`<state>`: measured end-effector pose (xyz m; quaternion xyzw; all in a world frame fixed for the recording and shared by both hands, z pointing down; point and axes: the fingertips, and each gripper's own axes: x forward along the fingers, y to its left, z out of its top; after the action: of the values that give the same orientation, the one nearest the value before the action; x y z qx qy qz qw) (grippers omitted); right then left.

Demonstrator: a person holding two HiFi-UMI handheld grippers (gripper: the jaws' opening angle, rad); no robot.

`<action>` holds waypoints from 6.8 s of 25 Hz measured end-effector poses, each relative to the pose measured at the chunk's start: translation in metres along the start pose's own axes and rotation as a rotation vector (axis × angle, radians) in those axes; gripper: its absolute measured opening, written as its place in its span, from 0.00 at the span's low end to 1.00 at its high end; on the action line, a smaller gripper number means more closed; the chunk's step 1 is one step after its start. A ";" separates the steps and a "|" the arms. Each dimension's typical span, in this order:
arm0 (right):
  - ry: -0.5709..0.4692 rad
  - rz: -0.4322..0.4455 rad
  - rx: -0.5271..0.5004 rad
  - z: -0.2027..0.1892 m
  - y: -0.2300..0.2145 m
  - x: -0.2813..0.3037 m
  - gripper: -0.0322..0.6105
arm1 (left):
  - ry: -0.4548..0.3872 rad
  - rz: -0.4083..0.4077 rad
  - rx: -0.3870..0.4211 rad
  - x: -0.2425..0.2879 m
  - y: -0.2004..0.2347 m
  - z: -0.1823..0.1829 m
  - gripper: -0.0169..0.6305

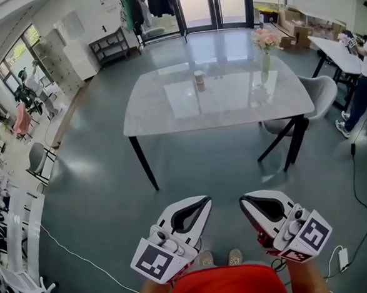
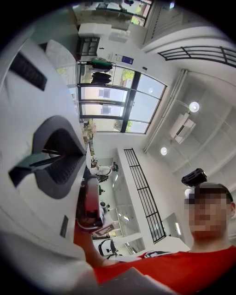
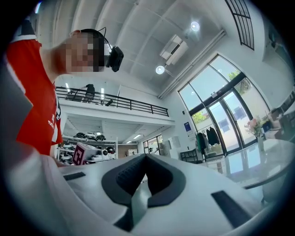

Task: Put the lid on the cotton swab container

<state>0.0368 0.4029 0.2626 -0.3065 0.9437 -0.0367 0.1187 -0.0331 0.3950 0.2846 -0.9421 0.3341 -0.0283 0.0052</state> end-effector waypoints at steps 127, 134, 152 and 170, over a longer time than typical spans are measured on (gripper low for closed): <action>0.659 0.029 0.048 -0.235 -0.678 0.476 0.29 | 0.471 -0.132 -0.015 0.548 0.617 -0.275 0.39; 0.827 0.048 -0.054 -0.265 -0.667 0.491 0.28 | 0.469 -0.136 -0.007 0.548 0.616 -0.274 0.39; 0.851 -0.017 -0.025 -0.264 -0.673 0.489 0.30 | 0.469 -0.061 -0.035 0.544 0.617 -0.270 0.42; 0.227 -0.096 0.056 -0.103 -0.612 0.435 0.29 | 0.081 0.105 -0.102 0.467 0.596 -0.095 0.25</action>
<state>0.0192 -0.3480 0.3613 -0.3418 0.9339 -0.1033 0.0178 -0.0516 -0.3607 0.3856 -0.9204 0.3840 -0.0490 -0.0551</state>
